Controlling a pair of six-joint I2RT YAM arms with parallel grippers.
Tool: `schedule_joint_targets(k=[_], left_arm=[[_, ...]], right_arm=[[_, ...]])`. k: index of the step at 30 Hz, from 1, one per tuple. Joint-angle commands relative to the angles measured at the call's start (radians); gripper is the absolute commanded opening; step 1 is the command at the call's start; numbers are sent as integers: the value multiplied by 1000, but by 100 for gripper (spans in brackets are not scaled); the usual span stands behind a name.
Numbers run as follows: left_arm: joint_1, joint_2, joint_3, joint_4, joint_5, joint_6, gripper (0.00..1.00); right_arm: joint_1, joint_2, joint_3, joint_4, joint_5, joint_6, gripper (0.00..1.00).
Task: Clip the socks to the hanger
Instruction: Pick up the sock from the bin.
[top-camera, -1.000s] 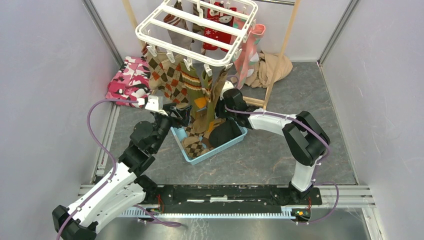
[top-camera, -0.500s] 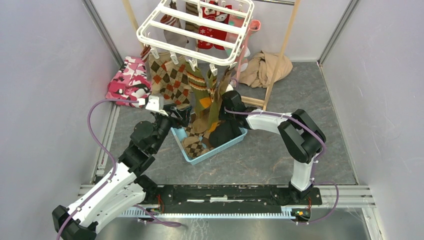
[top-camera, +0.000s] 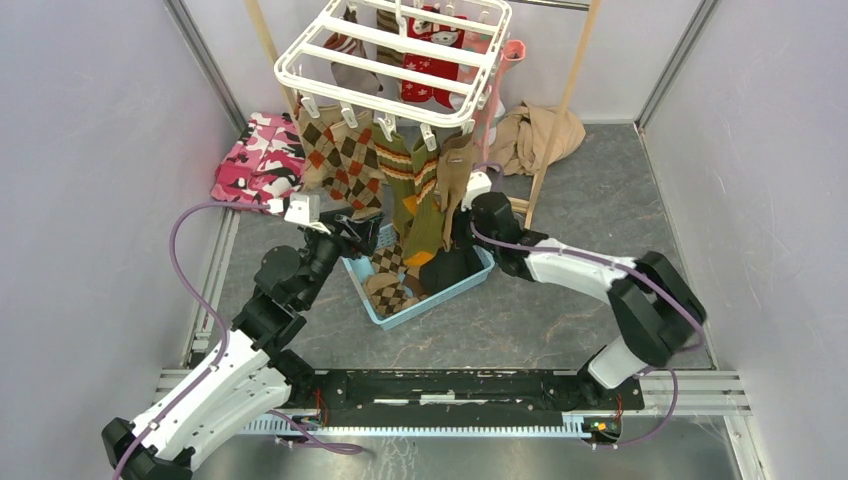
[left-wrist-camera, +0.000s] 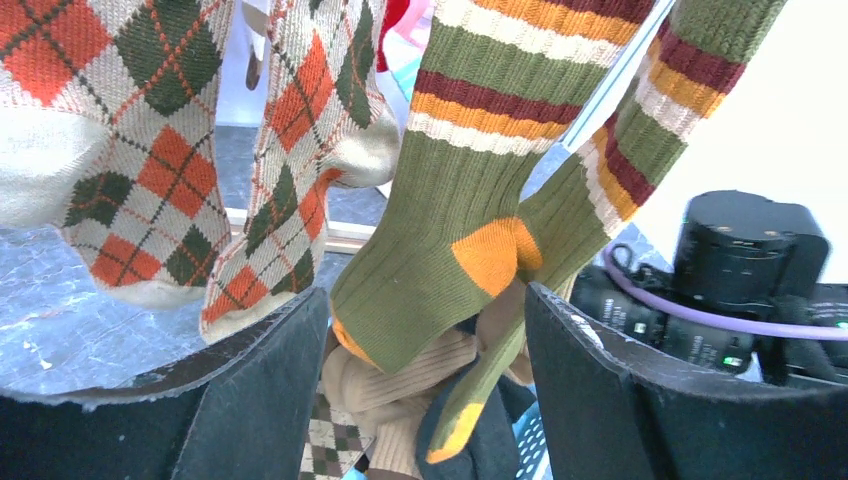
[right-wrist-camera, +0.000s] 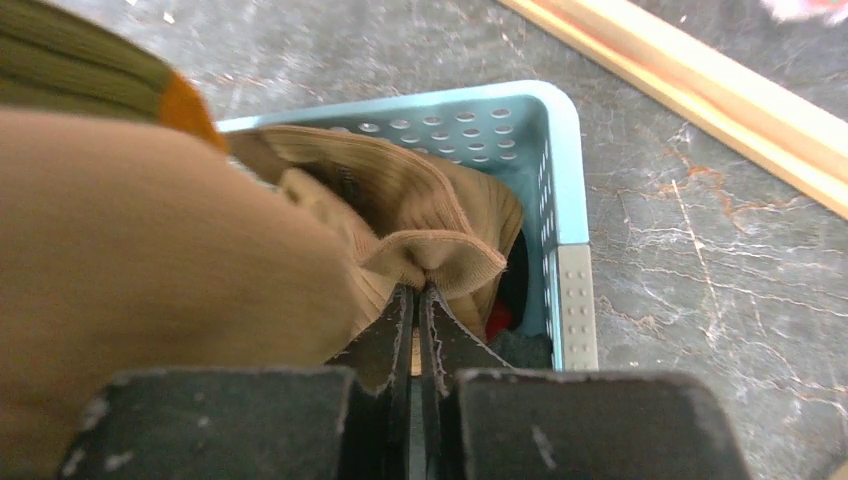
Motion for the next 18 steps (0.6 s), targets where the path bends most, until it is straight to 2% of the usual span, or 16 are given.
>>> schedule_joint_targets(k=[1, 8, 10, 14, 18], left_arm=[[5, -26, -10, 34, 38, -64, 78], [5, -32, -18, 72, 141, -113, 79], [5, -30, -31, 99, 190, -168, 83], [5, -27, -73, 157, 236, -327, 99], [5, -16, -154, 266, 284, -504, 100]], right_arm=[[-3, -163, -62, 51, 0, 7, 3], [-3, -333, -153, -29, 3, 3, 3], [-3, -388, -178, -51, 4, -9, 3], [-3, -480, -199, -113, 0, -67, 0], [-4, -557, -233, -163, -14, -122, 0]])
